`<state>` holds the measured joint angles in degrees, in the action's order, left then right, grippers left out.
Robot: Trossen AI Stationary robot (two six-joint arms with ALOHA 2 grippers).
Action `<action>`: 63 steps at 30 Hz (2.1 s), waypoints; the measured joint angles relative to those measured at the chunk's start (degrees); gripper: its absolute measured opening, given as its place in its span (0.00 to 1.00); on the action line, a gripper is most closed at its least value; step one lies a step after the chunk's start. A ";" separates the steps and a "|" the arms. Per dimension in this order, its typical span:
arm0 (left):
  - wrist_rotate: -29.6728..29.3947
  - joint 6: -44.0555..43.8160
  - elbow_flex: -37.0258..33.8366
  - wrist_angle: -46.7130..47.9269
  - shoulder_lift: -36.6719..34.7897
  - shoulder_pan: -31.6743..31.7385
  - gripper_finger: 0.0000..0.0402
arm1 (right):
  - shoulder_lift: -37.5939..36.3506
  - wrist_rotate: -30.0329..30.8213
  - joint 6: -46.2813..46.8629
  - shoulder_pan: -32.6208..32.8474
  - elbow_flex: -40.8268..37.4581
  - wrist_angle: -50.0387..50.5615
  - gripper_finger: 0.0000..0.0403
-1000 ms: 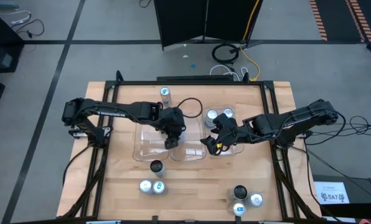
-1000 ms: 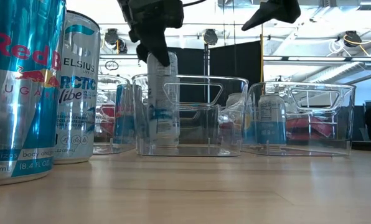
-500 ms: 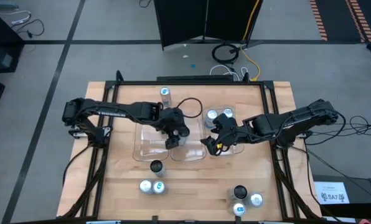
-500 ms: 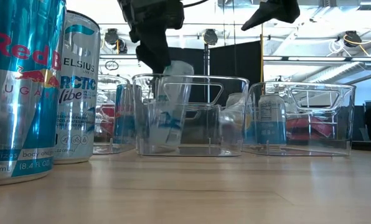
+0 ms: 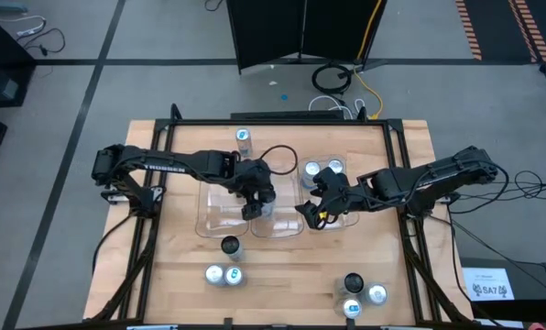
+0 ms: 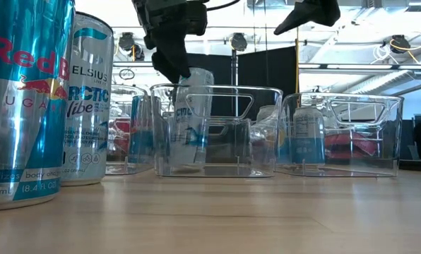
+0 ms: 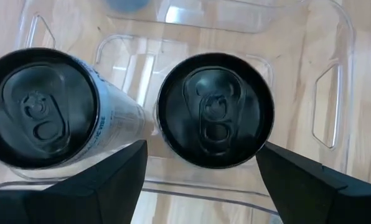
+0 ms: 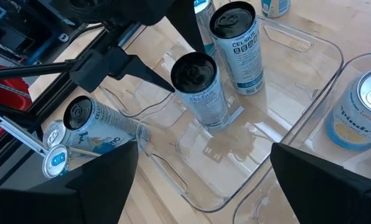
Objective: Sort soda cans
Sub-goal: Put the top right blue soda can into the left transparent bin
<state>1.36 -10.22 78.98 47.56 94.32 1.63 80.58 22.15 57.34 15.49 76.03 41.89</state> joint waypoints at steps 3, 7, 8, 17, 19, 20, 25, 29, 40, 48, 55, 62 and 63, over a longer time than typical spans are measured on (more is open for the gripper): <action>-0.01 -0.02 0.00 1.15 0.00 0.02 0.77 | 0.00 0.00 0.00 0.00 0.00 0.01 0.89; 0.06 -0.04 0.00 4.41 0.00 0.01 0.77 | 0.00 0.00 0.00 0.00 0.00 0.00 0.89; 0.25 -0.05 0.00 5.23 0.00 0.02 0.77 | 0.00 0.00 0.00 0.00 0.00 0.01 0.89; 2.79 -2.97 0.58 7.60 -2.54 0.02 0.77 | 0.00 0.02 0.00 0.00 0.00 0.01 0.89; 2.89 -2.99 1.33 7.54 -3.72 0.02 0.77 | 0.00 0.02 0.00 0.00 0.00 0.01 0.89; 2.89 -2.99 2.08 7.71 -4.29 0.02 0.77 | 0.00 0.11 0.00 0.00 0.00 -0.01 0.89; 2.89 -2.23 6.02 7.40 -8.68 0.02 0.77 | 0.00 0.62 0.00 0.00 0.00 -0.62 0.89; 2.85 6.28 7.04 7.56 -12.91 0.03 0.77 | 0.00 3.72 0.15 0.00 0.00 -2.11 0.89; -1.53 12.54 6.76 13.42 -23.25 0.37 0.77 | 1.74 14.34 -8.70 -3.88 0.00 -10.07 0.89; -3.50 9.11 -5.87 4.76 -31.38 4.38 0.77 | 4.60 13.51 -24.61 -9.61 0.00 -28.70 0.89; -2.22 6.81 -23.30 -9.88 -43.43 8.42 0.77 | 6.57 4.67 -32.87 -16.61 0.79 -41.14 0.88; -2.20 2.76 -30.29 -11.05 -52.35 12.00 0.77 | 17.58 -4.68 -34.71 -24.86 18.71 -28.48 0.85; -2.20 2.09 -30.57 -11.07 -53.13 12.19 0.77 | 20.19 -5.76 -35.32 -25.69 23.53 -25.19 0.85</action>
<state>-0.84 -8.13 48.41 36.49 41.19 13.82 100.76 16.39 22.02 -10.20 99.56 16.69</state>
